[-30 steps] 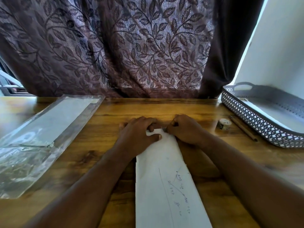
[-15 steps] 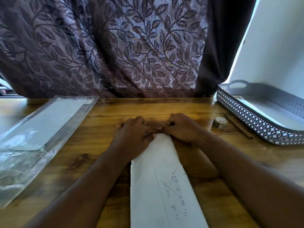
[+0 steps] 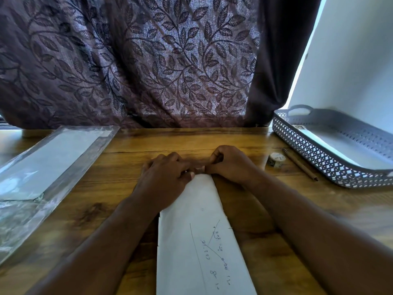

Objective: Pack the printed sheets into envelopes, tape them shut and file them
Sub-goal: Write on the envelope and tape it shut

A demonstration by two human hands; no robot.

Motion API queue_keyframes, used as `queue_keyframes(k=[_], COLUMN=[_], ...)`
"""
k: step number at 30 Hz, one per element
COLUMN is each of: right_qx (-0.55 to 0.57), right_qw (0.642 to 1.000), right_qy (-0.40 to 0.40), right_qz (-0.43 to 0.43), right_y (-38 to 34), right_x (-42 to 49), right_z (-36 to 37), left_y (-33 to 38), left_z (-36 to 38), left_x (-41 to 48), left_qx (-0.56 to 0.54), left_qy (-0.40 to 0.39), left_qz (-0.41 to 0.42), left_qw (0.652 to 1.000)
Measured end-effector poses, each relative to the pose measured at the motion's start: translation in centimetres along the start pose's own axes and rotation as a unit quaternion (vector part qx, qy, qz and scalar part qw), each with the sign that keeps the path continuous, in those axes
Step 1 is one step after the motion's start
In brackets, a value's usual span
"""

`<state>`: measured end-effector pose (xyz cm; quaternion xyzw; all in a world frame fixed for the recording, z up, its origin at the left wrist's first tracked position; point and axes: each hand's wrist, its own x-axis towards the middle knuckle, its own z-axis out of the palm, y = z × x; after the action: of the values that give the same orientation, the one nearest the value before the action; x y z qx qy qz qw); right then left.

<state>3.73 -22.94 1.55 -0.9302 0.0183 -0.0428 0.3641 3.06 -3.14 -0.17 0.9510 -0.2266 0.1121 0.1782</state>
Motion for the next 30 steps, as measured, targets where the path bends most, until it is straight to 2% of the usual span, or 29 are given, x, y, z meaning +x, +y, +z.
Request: queue_keyframes(k=[12,17,26,30], right_qx=[0.063,0.048,0.02,-0.034], right_qw=[0.998,0.999,1.0,0.999], right_qy=[-0.001,0.004,0.008,0.009], right_qz=[0.015,0.011,0.006,-0.011], right_y=[0.1,0.1,0.2,0.2], right_x=[0.1,0.0,0.0,-0.2], right_z=[0.1,0.2,0.1,0.7], left_y=[1.3,1.3,0.5,0.3], left_z=[0.2,0.2,-0.2,-0.5], left_x=[0.2,0.1,0.0,0.1], left_qx=[0.005,-0.005,-0.002,-0.033], left_qy=[0.016,0.019,0.002,0.0], left_qz=[-0.022,-0.027,0.013,0.011], left_qw=[1.0,0.999,1.0,0.999])
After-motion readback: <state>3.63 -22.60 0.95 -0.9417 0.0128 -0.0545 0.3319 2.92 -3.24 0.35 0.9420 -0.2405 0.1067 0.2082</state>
